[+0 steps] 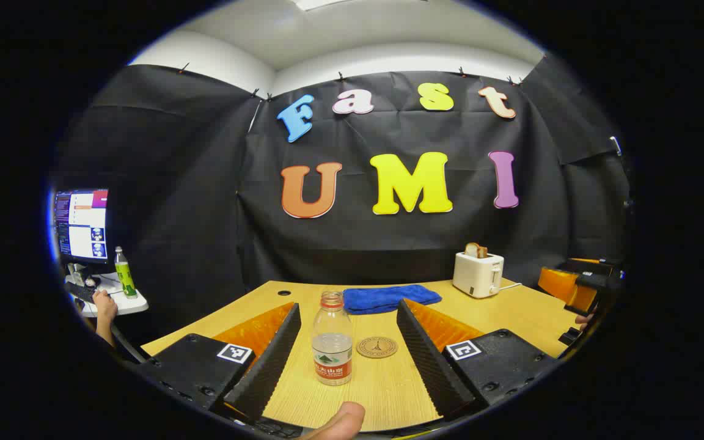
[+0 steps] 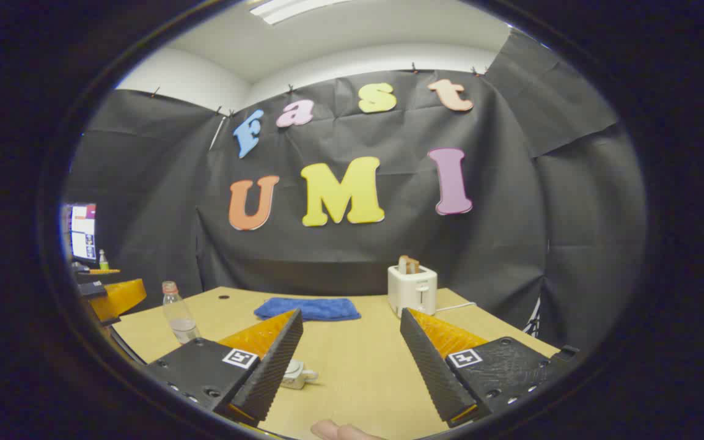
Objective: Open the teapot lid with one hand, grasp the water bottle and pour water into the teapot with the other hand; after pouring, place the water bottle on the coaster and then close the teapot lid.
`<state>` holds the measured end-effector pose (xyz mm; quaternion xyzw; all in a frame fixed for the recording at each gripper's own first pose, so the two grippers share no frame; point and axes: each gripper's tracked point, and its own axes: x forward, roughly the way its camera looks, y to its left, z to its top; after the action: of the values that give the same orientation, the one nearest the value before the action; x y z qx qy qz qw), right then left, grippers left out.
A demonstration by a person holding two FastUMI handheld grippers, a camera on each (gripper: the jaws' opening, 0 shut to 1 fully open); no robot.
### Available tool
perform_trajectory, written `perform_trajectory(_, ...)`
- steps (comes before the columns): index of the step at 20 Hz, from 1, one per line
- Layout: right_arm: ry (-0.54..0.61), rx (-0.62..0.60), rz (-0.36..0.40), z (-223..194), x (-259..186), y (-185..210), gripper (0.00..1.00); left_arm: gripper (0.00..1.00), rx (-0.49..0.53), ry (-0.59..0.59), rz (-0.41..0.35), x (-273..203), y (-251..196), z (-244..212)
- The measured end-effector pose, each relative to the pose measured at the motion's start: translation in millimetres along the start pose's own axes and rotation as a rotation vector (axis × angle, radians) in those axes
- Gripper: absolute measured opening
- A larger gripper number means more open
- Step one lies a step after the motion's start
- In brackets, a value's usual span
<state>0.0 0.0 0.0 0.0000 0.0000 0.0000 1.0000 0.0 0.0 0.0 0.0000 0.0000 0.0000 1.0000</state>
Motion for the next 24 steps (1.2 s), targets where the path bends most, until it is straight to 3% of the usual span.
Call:
perform_trajectory(1, 0.002, -0.007, -0.001, -2, 3, 1, 0.97, 0.99, 0.003, 0.013, 0.009, 4, 3, -4)
perform_trajectory(24, 0.057, 0.0, 0.014, -24, 19, -5, 0.97, 0.99, -0.003, 0.082, 0.021, 16, 22, -25)
